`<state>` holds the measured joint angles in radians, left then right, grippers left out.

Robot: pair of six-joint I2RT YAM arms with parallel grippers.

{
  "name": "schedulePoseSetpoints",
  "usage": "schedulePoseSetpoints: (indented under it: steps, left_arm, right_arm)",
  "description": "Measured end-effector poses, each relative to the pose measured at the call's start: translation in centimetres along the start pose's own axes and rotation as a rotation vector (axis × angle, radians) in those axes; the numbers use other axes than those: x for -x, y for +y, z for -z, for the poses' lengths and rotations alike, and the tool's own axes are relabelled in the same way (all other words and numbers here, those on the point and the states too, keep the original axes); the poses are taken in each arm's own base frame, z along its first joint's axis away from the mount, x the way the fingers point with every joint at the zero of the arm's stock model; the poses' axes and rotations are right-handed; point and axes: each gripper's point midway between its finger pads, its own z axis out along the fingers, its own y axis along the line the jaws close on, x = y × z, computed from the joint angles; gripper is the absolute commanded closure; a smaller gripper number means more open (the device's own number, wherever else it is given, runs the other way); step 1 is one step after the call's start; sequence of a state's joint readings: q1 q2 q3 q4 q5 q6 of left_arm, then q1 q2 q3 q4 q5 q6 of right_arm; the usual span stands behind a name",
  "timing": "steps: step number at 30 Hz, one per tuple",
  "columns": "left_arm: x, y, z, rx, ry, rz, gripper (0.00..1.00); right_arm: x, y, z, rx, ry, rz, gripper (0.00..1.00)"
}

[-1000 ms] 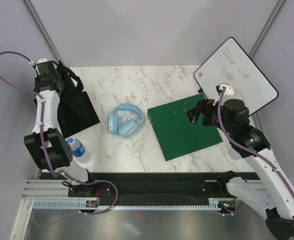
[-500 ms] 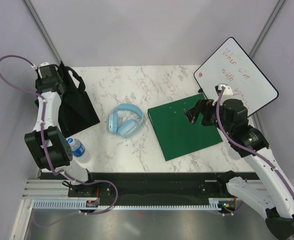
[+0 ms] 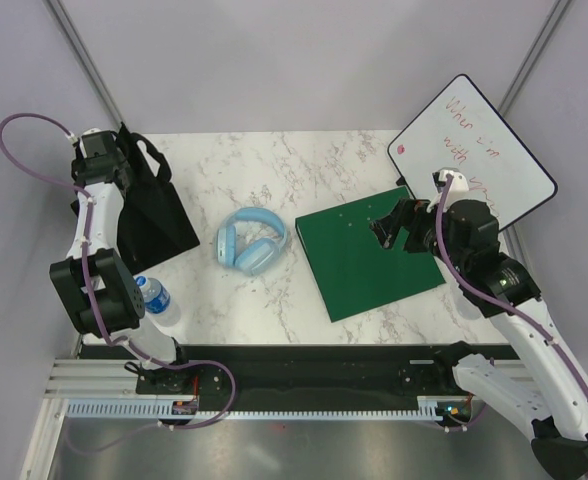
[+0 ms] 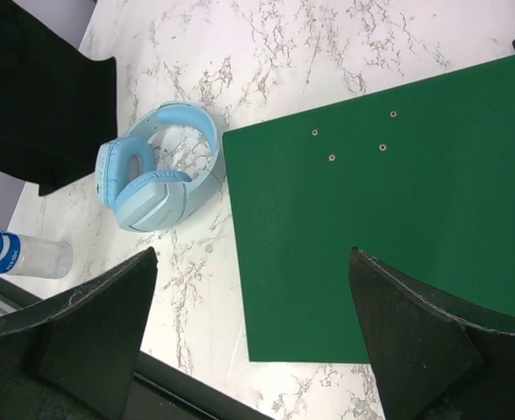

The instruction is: Place the beverage into the canvas bag

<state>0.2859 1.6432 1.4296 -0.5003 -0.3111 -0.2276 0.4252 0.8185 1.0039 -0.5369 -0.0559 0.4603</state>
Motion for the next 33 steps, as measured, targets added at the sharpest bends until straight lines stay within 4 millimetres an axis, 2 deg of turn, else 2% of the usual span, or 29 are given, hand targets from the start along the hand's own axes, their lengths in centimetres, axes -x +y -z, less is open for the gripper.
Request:
schedulePoseSetpoints:
  steps: [1, 6, 7, 14, 18, 23, 31, 33]
  left_arm:
    - [0.0, 0.0, 0.0, 0.000, 0.002, -0.001, 0.28]
    - [0.6, 0.0, 0.3, -0.001, -0.008, 0.007, 0.22]
    - [0.7, -0.1, 0.4, -0.002, -0.010, 0.007, 0.16]
    - [2.2, -0.5, 1.7, -0.027, -0.021, 0.022, 0.13]
    - [3.1, -0.9, 3.1, -0.068, -0.024, 0.026, 0.13]
    - [5.2, -1.4, 5.9, -0.130, -0.055, 0.036, 0.12]
    - [9.2, -1.1, 13.2, -0.224, -0.202, 0.077, 0.08]
    - [10.0, -1.1, 14.7, -0.249, -0.238, 0.088, 0.08]
  right_arm:
    - [0.0, 0.0, 0.0, 0.001, -0.001, 0.000, 0.02]
    - [0.2, 0.1, 0.3, 0.005, -0.009, 0.000, 0.02]
    - [0.2, 0.1, 0.3, 0.005, -0.011, -0.002, 0.02]
    - [-0.1, 0.1, 0.6, 0.001, -0.003, -0.012, 0.03]
    - [-0.2, 0.0, 0.9, 0.001, -0.001, -0.017, 0.02]
    - [-0.8, -0.3, 1.1, -0.014, 0.024, -0.024, 0.03]
    - [-1.8, -0.9, 1.1, -0.046, 0.066, -0.046, 0.02]
    - [-2.2, -1.7, 1.0, -0.097, 0.076, -0.071, 0.02]
